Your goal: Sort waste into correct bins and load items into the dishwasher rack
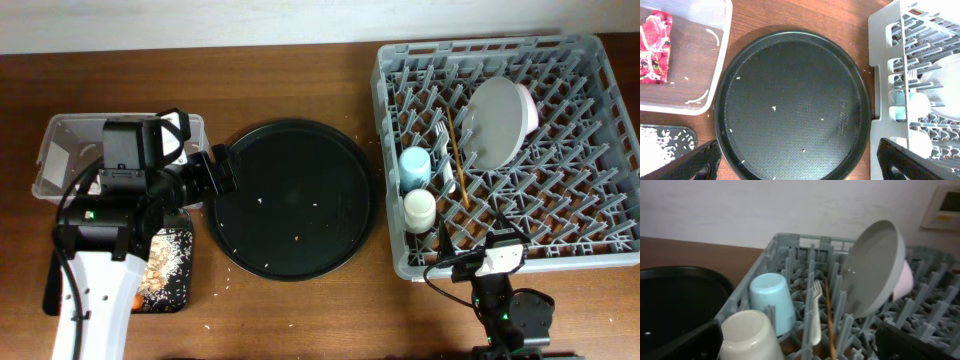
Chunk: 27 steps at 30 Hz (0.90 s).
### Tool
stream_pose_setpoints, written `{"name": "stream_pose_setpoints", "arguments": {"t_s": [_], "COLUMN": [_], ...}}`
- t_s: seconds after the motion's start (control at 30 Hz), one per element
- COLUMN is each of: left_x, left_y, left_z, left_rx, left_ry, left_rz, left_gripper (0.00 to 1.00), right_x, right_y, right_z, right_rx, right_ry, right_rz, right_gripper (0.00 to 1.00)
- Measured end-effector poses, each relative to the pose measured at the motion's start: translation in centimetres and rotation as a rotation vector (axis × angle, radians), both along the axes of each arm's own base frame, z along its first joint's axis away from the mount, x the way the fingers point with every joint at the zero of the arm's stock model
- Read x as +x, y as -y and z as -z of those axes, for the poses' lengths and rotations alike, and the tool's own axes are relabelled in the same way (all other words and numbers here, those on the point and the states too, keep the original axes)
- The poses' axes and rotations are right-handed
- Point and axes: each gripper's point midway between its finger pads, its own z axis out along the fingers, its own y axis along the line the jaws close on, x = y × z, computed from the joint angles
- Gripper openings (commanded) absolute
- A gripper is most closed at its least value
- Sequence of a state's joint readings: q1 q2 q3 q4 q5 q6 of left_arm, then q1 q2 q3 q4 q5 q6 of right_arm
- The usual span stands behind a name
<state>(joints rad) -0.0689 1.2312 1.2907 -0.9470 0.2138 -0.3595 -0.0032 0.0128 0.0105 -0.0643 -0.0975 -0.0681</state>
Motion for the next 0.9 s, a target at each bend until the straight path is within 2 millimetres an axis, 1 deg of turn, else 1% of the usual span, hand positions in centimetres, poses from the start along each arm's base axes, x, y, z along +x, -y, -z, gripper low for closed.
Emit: {"name": "stream_pose_setpoints", "arguments": {"t_s": [0.07,0.13,0.77,0.8,0.83,0.9], "left_x": [0.0,0.0,0.0,-0.4,-1.2,-4.0], "left_y": [0.0,0.0,0.0,0.0,-0.1,-0.3], "left_z": [0.0,0.0,0.0,-0.3,-1.6,-6.1], "left_rx": [0.0,0.0,0.0,0.0,-0.003,-0.014], "left_ry": [0.0,0.0,0.0,0.003,0.046,0.207], "left_rz": [0.0,0.0,0.0,0.0,0.0,-0.001], "left_gripper": [0.99,0.99,0.99,0.99,0.99,0.99], "right_x": [0.1,0.1,0.1,0.1,0.1,0.1], "right_y": [1.0,1.4,1.5,1.5,1.5,1.6], "right_z": [0.2,0.2,0.2,0.2,0.2,0.2], "right_rx": [-0.012,-0.016,-0.016,-0.016,-0.016,-0.016], "right_ry": [-0.007,-0.009,-0.009,-0.009,-0.009,-0.008], "right_rz": [0.058,0.082,0.086,0.086,0.086,0.089], "right_gripper": [0.99,0.99,0.99,0.99,0.99,0.99]}}
